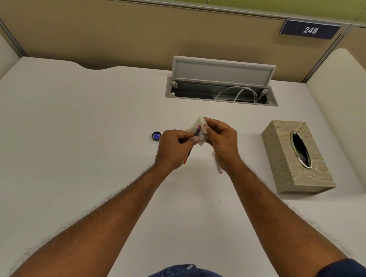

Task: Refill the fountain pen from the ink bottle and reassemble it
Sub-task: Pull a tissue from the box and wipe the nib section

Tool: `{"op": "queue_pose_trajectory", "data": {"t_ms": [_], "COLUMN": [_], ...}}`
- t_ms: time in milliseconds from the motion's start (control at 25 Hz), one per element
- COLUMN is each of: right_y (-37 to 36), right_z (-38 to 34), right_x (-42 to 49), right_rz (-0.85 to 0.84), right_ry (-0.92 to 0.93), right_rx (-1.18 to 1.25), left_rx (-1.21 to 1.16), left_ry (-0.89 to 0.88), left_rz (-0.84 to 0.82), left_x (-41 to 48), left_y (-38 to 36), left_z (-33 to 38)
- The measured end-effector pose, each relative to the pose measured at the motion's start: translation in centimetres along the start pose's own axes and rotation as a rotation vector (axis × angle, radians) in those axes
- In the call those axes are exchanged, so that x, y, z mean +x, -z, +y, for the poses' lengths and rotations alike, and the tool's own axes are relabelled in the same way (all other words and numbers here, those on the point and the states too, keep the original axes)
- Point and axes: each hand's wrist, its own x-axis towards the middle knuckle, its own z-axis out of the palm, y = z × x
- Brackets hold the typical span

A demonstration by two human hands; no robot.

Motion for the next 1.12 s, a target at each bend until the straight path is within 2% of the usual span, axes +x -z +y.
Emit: {"op": "queue_pose_trajectory", "data": {"t_ms": [120, 320, 480, 600, 1000, 1120], "right_y": [0.0, -0.1, 0.1, 0.5, 0.4, 0.5], "right_z": [-0.1, -0.4, -0.5, -0.3, 0.2, 0.2], "right_x": [0.2, 0.6, 0.9, 0.7, -0.2, 0.1], "right_rz": [0.001, -0.016, 0.004, 0.033, 0.011, 0.027], "right_ry": [0.028, 0.127, 0.034, 0.019, 0.504, 0.560], "right_rx": [-0.021, -0.188, -0.078, -0.076, -0.541, -0.617], "left_rx": [0.004, 0.014, -0.016, -0.138, -0.124, -0.113], "left_ry": [0.011, -0.002, 0.028, 0.060, 0.000, 0.005], "left_rz": [0.019, 0.028, 0.028, 0.016, -0.058, -0.063], "left_x": [0.1, 0.0, 0.0, -0.1, -0.4, -0.5], "left_y": [0.0, -0.1, 0.2, 0.5, 0.4, 0.3], "left_z": [0.0, 0.0, -0.1, -0.3, -0.3, -0.6]}}
